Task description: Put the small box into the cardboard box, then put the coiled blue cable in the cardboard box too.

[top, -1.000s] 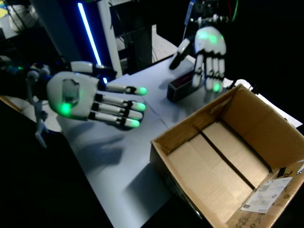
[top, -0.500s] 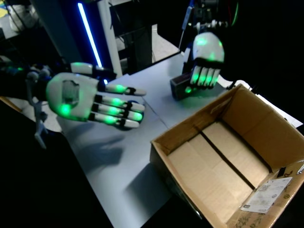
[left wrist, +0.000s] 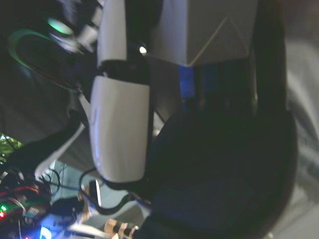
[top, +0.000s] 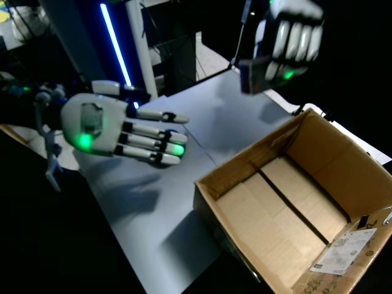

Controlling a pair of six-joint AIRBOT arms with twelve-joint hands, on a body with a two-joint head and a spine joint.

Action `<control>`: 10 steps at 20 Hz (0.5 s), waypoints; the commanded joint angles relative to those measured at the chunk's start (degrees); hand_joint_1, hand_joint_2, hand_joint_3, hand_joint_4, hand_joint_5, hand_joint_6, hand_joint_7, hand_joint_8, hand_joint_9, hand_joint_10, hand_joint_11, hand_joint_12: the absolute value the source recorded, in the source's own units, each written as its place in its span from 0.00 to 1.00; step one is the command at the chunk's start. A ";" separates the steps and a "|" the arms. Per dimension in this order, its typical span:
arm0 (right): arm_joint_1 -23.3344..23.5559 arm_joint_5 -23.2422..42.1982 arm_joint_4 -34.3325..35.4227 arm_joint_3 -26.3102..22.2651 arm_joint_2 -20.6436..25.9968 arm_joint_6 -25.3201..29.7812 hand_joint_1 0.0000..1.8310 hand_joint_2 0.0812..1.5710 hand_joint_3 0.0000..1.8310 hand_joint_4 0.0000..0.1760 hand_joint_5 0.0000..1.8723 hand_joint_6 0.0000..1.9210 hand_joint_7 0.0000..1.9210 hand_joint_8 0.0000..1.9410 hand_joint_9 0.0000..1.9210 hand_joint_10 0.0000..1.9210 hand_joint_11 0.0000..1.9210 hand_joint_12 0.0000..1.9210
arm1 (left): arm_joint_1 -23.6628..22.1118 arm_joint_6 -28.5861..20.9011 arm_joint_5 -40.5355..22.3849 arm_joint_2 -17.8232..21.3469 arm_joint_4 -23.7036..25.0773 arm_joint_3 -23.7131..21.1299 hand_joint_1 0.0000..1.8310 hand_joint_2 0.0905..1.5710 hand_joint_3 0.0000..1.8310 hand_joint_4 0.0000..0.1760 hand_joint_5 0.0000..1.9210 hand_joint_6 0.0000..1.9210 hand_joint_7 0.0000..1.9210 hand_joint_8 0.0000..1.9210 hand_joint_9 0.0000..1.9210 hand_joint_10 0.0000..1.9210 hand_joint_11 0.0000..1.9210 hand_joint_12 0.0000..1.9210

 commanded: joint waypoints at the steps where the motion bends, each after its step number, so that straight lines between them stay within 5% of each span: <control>1: 0.84 6.50 1.35 0.03 -0.13 0.26 0.00 0.84 0.00 1.00 0.06 0.00 0.01 0.00 0.00 0.00 0.00 0.00 | -2.24 0.26 -5.99 -1.34 -1.75 1.19 0.75 0.71 0.00 0.00 0.43 0.64 0.52 0.48 0.45 0.63 0.34 0.59; 5: 0.84 6.51 1.34 0.59 -0.80 0.26 0.00 0.84 0.00 1.00 0.06 0.00 0.02 0.00 0.00 0.00 0.00 0.00 | -14.86 0.29 7.30 -10.94 -1.57 11.01 0.75 0.70 0.00 0.00 0.45 0.59 0.52 0.49 0.47 0.61 0.37 0.63; 9: 0.87 6.55 1.14 1.56 -2.15 0.26 0.00 0.83 0.00 1.00 0.07 0.00 0.02 0.00 0.01 0.00 0.00 0.00 | -19.09 0.28 16.04 -19.01 -2.46 19.53 0.75 0.70 0.00 0.00 0.45 0.59 0.49 0.52 0.46 0.63 0.35 0.64; 10: 0.88 6.56 1.03 1.62 -2.26 0.26 0.00 0.84 0.00 1.00 0.08 0.01 0.03 0.00 0.01 0.00 0.00 0.00 | -19.37 0.27 18.13 -20.89 -2.92 21.57 0.67 0.70 0.00 0.00 0.45 0.58 0.53 0.52 0.51 0.40 0.39 0.70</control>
